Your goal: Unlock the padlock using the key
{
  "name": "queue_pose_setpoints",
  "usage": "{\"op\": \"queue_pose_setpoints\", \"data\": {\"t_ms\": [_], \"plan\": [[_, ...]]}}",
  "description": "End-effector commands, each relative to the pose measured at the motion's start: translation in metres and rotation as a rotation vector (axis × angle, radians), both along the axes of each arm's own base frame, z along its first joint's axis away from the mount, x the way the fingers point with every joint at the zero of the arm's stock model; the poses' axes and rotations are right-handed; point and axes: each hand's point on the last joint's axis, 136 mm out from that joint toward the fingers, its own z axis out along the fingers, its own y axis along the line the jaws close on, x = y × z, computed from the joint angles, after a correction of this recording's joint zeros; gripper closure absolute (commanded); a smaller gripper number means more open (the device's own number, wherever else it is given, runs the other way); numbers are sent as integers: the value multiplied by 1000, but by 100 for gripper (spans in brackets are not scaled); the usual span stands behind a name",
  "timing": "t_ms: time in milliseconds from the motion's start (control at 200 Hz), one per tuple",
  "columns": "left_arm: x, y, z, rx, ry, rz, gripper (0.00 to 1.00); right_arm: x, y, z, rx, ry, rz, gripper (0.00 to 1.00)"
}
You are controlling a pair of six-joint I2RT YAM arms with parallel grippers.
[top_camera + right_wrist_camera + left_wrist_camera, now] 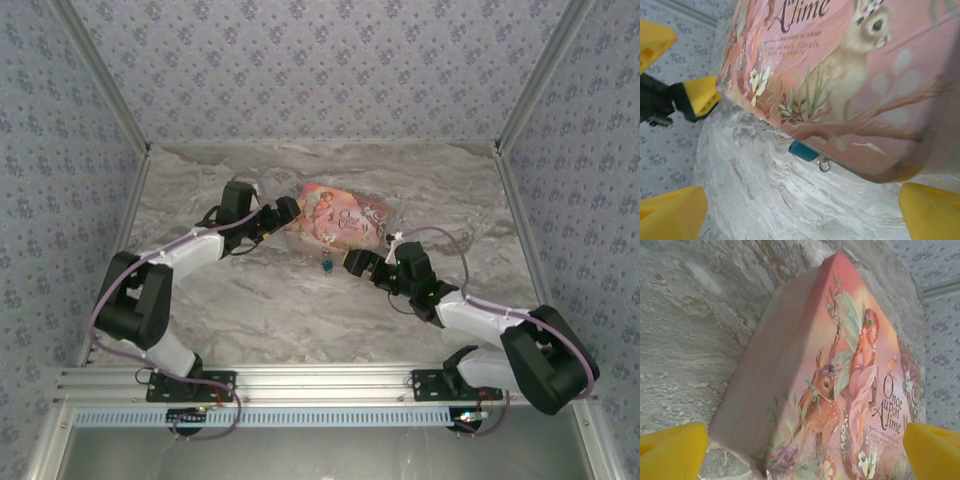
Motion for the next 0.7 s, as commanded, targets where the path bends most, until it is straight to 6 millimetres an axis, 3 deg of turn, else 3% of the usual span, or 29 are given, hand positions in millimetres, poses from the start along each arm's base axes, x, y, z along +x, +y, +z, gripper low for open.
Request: {"op": "queue_pose_setpoints", "data": {"t_ms": [0, 250, 535, 695], "plan": [[6, -20, 9, -71, -18, -91, 0, 4, 13, 10, 37, -15, 47, 0], [-7, -39, -13, -147, 49, -151, 1, 27, 5, 20, 20, -56, 28, 0], [-30, -59, -10, -153, 45, -210, 2, 58, -36, 19, -29, -129, 20, 0], [-35, -53, -5, -127, 24, -182, 3, 53, -44, 23, -105, -159, 56, 5]]}}
